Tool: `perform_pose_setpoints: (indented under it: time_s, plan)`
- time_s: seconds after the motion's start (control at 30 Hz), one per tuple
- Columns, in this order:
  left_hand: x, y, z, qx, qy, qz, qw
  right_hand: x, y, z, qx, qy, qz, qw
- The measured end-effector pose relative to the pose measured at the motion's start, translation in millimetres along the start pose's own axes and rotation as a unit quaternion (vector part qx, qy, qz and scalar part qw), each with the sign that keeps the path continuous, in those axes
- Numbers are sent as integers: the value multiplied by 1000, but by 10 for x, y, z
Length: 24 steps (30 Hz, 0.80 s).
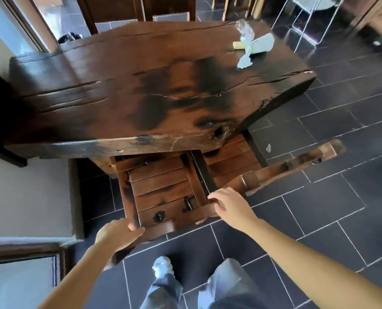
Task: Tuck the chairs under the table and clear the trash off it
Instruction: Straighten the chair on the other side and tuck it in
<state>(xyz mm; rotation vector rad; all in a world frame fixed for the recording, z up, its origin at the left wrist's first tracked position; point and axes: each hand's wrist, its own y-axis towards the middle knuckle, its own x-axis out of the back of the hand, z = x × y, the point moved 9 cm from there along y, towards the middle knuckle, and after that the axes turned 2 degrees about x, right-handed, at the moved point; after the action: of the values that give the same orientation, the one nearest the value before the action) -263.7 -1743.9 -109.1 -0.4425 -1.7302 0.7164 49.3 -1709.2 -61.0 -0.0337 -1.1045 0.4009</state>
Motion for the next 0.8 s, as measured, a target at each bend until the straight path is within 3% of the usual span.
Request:
perform_pose_setpoints:
  time_s: [0.07,0.13,0.17,0.23,0.3,0.37,0.47,0.57,0.67,0.8]
  plan:
    - [47,57,-274,-23,-32,24,999,377,-89,-213,-5,72,-88,994]
    - [97,71,-682,-50,-80,12,995,752,-165,-544,-11,47,-156,987]
    - [118,65,-934,-70,-93,4,993,867,-155,-752,-17,15,-143,989]
    - [146,55,-1494,-110,-120,1,987,922,-81,-1305,-59,-84,-34,994]
    - [175,52,-2092,-145,-148,4,978,935,-59,-1937,-127,-163,85,975]
    - [187,76,-2682,-166,-160,-4,973,946,-64,-2366,-142,-196,145,959]
    - [21,173,-3506,-187,-114,16,976,980,133,-2625,-91,-231,117,961]
    - [-264,321,-3997,-164,-6,29,986,1092,329,-2889,-96,-236,108,961]
    - [-370,410,-4033,-106,86,-8,991,1030,397,-3169,-69,-253,184,947]
    - [-396,436,-3988,-95,92,-48,990,961,639,-3283,-65,-253,203,944]
